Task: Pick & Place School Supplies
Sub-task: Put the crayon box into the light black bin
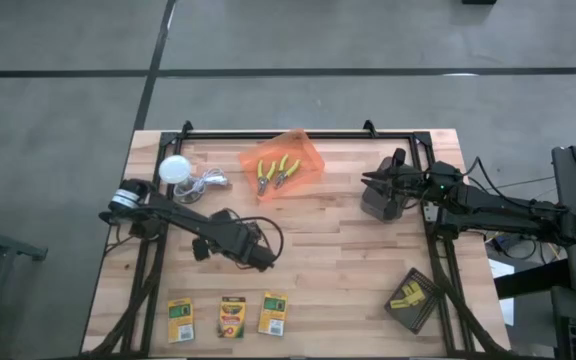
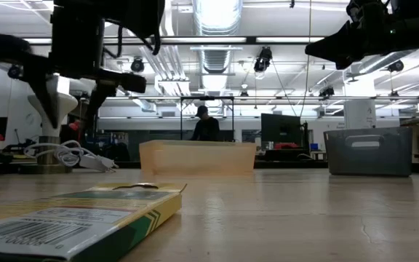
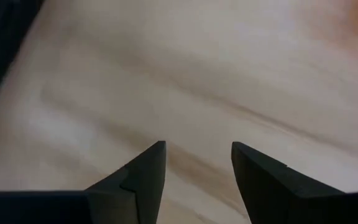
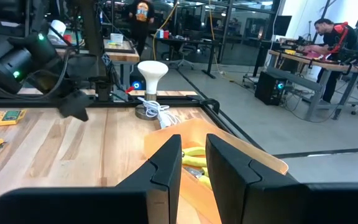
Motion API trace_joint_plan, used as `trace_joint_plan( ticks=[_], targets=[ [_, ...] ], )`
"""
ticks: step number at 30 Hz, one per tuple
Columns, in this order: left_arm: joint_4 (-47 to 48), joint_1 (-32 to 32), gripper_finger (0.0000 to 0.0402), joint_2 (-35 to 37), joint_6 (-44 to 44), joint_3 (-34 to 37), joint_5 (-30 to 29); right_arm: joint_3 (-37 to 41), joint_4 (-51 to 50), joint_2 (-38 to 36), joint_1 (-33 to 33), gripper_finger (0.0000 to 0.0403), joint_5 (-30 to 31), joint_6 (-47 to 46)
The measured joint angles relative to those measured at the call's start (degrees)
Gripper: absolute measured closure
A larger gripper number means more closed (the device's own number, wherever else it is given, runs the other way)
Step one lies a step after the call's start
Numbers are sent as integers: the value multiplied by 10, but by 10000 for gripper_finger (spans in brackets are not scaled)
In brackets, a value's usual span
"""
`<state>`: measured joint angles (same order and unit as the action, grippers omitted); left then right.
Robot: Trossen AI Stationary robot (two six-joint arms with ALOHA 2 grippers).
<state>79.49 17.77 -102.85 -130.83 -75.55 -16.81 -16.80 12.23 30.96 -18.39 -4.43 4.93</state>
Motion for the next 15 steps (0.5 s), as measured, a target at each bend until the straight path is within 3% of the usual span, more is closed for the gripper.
trace_joint_plan(
  ticks=[3,5,12,15],
  targets=[
    [-31,15,214,0,179,0,-48,0,0,0,0,335,0,0],
    [-47,34,219,0,227,0,-53,0,0,0,0,335,0,0],
    [-45,120,243,0,177,8,-59,0,0,0,0,335,0,0],
    [-44,150,243,1,194,6,-87,0,0,0,0,335,0,0]
  ],
)
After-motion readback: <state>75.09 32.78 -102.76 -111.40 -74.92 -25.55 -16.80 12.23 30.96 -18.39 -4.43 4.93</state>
